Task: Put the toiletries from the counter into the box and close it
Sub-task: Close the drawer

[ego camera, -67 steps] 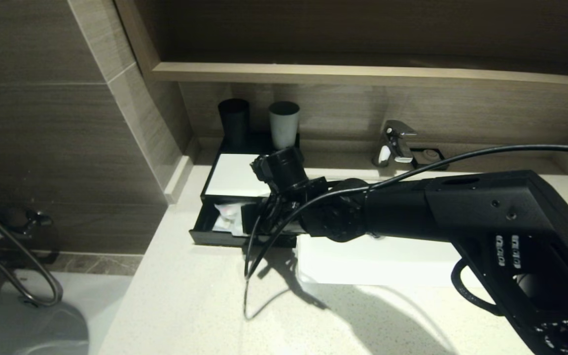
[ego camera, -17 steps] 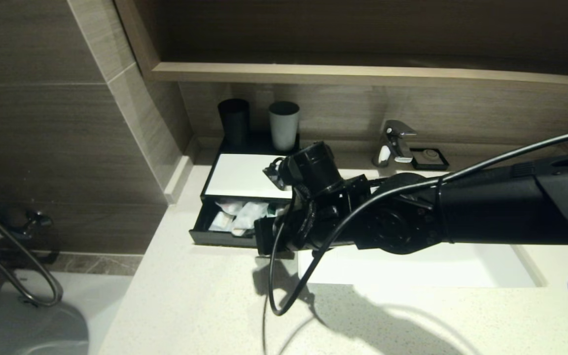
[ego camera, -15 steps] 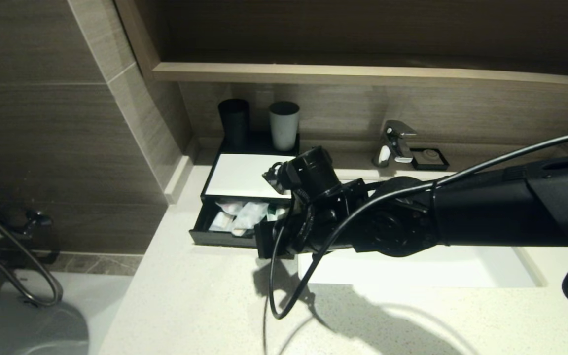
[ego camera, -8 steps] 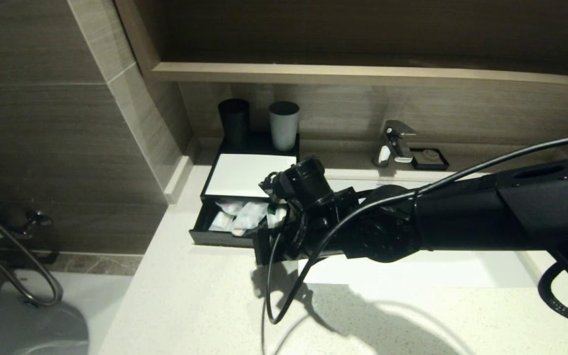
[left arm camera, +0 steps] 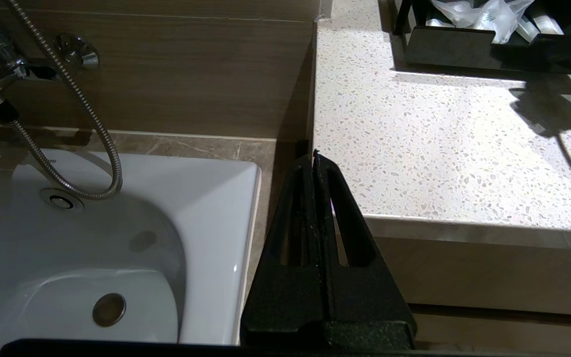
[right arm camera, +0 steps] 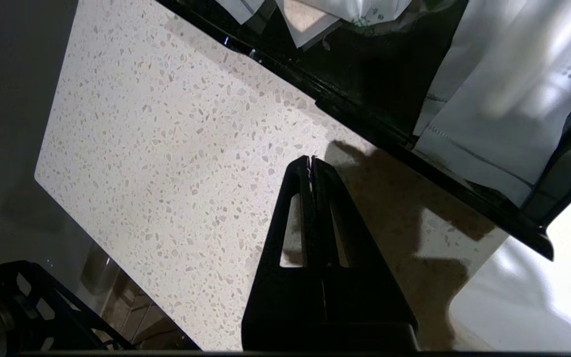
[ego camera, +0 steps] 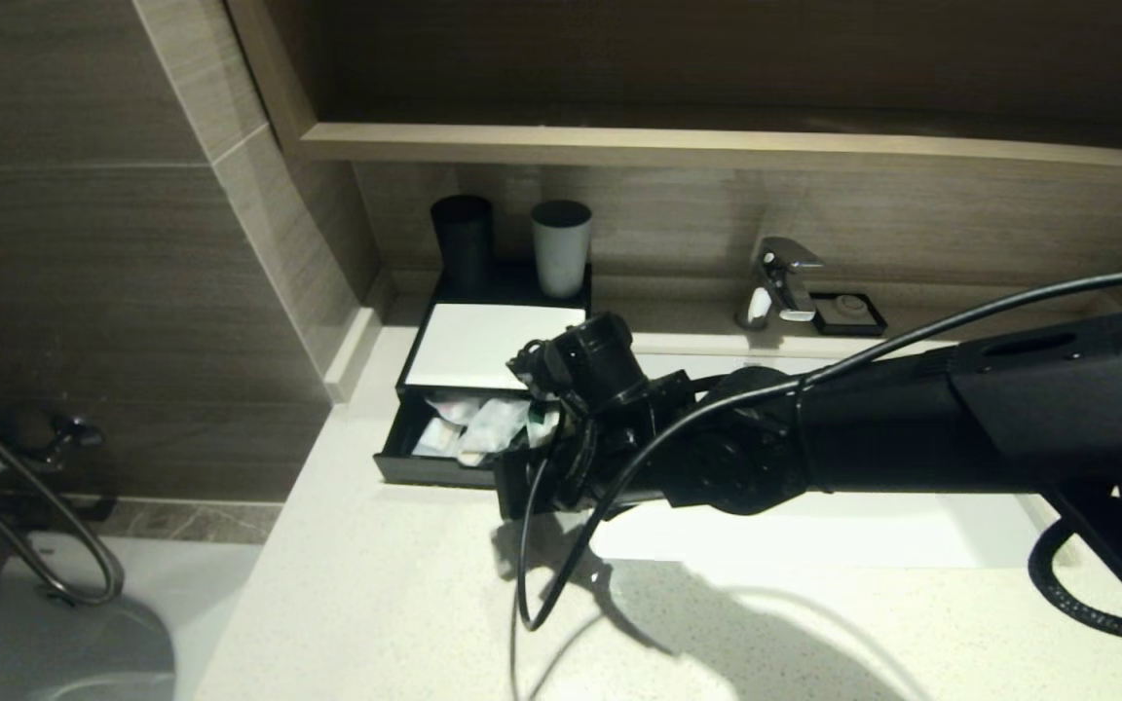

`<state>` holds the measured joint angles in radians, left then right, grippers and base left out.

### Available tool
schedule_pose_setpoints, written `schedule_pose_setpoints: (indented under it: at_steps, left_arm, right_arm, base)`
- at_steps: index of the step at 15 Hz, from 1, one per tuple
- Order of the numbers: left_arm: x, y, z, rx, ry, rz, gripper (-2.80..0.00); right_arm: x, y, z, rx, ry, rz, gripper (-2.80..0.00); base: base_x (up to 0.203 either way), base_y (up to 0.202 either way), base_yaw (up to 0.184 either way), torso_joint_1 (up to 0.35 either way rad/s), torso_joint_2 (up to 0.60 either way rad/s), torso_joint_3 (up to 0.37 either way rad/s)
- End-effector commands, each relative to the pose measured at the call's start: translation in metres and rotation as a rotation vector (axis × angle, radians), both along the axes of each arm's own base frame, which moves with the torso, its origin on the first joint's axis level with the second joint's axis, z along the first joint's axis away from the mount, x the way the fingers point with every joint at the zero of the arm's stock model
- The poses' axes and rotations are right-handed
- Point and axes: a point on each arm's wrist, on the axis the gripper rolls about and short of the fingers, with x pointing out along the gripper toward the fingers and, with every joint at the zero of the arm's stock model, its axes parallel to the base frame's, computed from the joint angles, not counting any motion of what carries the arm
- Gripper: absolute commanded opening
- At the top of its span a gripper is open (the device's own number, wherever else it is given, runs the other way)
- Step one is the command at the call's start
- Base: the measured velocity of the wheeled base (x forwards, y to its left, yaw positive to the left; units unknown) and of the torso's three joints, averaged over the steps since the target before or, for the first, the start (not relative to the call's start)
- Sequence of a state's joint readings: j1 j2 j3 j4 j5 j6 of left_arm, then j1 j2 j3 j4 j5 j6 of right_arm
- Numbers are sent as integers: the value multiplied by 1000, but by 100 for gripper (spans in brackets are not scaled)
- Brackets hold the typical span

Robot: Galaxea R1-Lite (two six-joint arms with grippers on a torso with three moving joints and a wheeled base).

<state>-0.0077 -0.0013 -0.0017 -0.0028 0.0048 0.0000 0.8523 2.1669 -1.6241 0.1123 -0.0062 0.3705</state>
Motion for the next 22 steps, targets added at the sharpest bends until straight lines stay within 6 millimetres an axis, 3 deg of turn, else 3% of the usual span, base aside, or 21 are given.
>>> schedule_pose_setpoints:
  at_steps: [1, 22]
  left_arm:
    - [0, 0, 0, 0, 0, 1, -280]
    - [0, 0, 0, 0, 0, 1, -280]
  right_arm:
    - [4, 4, -6, -9, -1, -12, -280]
    - [42, 0, 2, 39, -59, -83, -280]
  base:
    - [0, 0, 0, 0, 0, 0]
    - [0, 0, 0, 0, 0, 0]
